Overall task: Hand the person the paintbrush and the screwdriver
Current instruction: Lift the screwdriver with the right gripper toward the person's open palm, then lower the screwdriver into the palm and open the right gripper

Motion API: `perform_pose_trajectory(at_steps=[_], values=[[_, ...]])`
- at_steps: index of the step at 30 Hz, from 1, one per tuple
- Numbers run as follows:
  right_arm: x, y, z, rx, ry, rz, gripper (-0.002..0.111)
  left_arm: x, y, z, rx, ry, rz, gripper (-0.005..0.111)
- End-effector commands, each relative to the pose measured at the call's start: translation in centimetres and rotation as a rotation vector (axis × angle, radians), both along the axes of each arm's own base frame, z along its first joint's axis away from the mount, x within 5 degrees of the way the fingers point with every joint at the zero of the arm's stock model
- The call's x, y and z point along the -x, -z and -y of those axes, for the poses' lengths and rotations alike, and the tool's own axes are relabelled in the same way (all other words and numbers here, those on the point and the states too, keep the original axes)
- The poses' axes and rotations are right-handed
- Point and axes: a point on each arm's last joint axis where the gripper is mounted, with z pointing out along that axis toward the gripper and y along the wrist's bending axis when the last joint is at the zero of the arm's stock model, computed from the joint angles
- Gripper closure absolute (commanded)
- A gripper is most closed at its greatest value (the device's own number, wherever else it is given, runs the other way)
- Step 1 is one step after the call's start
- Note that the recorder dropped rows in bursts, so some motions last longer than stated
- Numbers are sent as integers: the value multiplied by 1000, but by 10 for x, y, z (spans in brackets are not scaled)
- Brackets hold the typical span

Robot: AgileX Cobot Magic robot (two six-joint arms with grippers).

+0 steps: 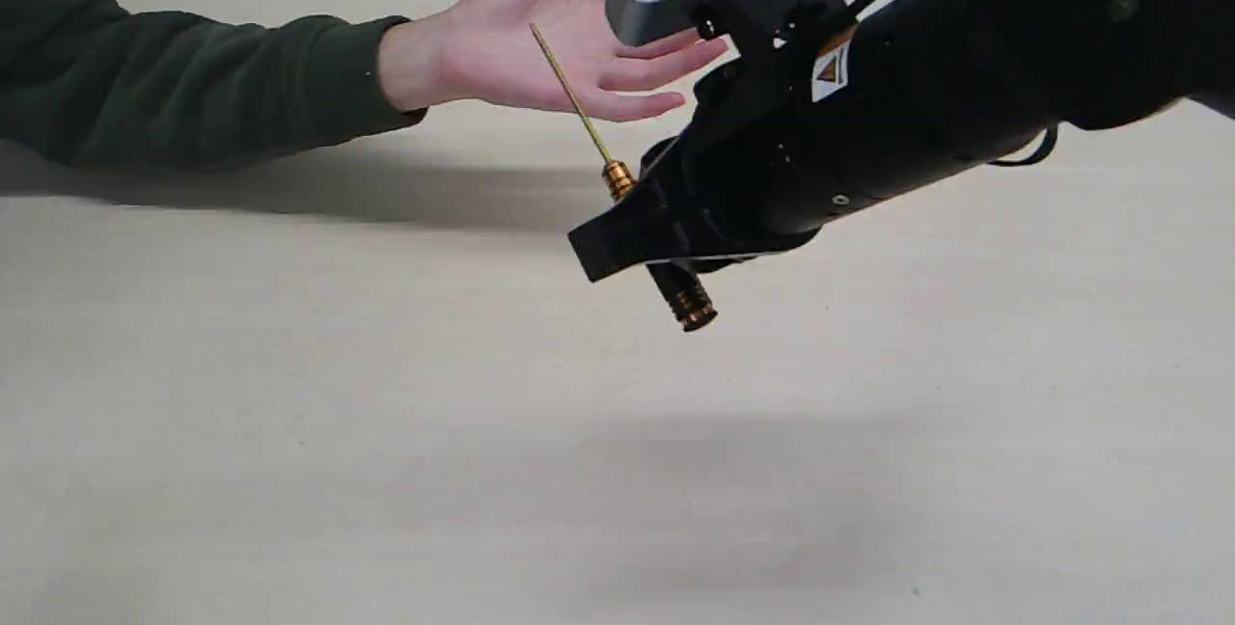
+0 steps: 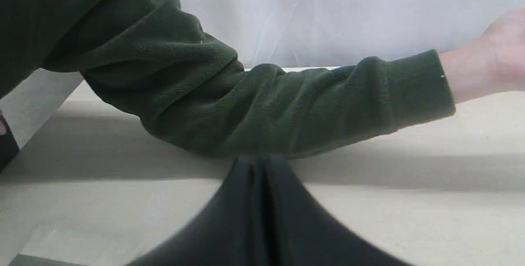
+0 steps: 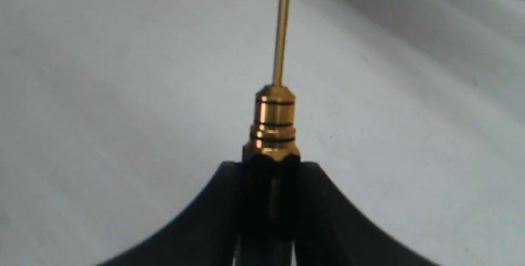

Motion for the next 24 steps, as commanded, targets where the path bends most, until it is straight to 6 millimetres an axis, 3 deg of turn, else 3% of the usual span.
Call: perform_pose_trajectory(at_steps=[1,13,18,24], values=[[-7,-14,-4,-51,2,97,104,0,0,0,4,7,11,107],[-52,-49,-22,-38,74,285,104,0,0,0,4,7,11,107],[-77,-49,-35,27,83,306,104,0,0,0,4,7,11,107],[-113,-38,-31,77,161,247,104,0,0,0,4,7,11,107]])
